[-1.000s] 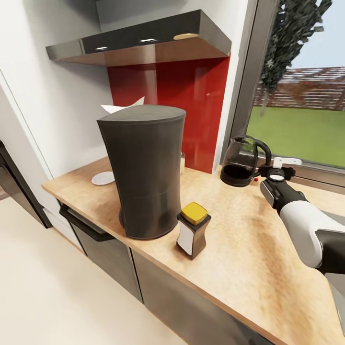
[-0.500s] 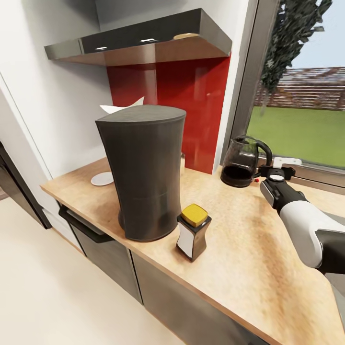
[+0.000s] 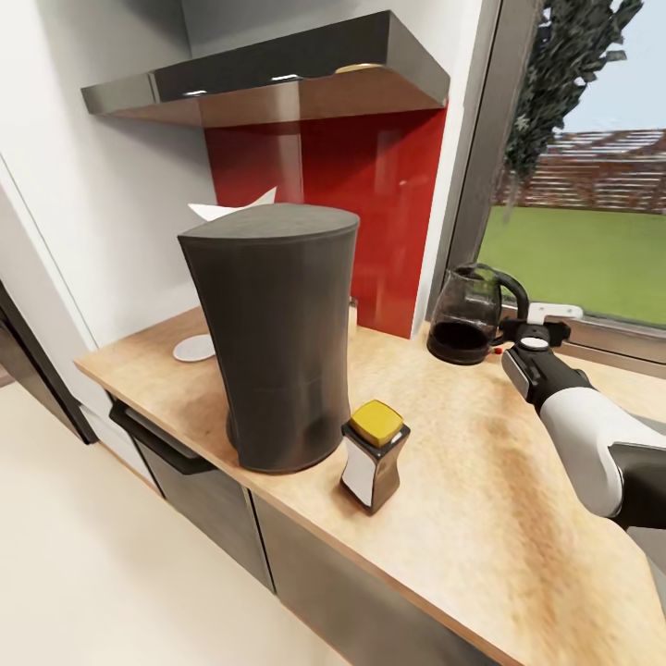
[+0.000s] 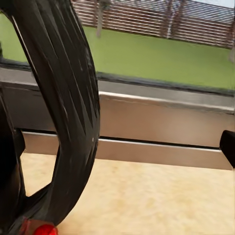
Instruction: Set up a coffee station on the kitchen countertop: keep the coffee maker on the countertop, move the bottle of coffee from the kitchen shelf to the counter next to the coffee maker, place a paper coffee filter on top of the coffee maker, put the saucer next to the coffee maker with the coffee cup on the saucer, and place the electric kettle next to the coffee maker.
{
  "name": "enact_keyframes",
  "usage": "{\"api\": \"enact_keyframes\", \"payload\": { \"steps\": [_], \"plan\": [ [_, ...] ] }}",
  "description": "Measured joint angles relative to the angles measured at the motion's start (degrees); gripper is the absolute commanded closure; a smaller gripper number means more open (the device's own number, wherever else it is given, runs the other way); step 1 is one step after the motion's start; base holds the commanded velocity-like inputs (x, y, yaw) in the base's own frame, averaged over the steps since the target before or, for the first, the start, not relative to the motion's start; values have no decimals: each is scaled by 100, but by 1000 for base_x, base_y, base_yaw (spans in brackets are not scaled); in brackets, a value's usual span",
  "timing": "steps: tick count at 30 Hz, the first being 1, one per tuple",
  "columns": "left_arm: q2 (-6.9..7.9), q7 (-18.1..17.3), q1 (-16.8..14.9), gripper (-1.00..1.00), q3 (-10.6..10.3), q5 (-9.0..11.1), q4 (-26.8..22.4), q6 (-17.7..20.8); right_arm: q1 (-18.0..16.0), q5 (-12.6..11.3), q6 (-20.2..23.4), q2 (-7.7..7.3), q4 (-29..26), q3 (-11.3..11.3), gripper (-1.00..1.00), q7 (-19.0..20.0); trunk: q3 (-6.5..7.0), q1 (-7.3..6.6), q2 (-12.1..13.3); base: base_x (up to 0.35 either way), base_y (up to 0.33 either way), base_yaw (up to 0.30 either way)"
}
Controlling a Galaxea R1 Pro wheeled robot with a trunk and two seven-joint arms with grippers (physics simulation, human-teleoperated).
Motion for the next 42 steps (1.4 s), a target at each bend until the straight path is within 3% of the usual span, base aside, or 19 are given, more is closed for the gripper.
{"api": "enact_keyframes", "payload": {
  "steps": [28, 29, 42],
  "plan": [
    [0, 0, 0, -100, 1, 0, 0, 1, 1, 1, -161, 0, 9, 0, -100, 0, 0, 0, 0, 11, 0, 0],
    [0, 0, 0, -100, 1, 0, 0, 1, 1, 1, -161, 0, 9, 0, 100, 0, 0, 0, 0, 0, 0, 0],
    [0, -8, 1, -100, 1, 0, -1, 0, -1, 55, -159, -2, 20, 3, 100, -14, 1, 0, 0, 0, 0, 0]
  ]
}}
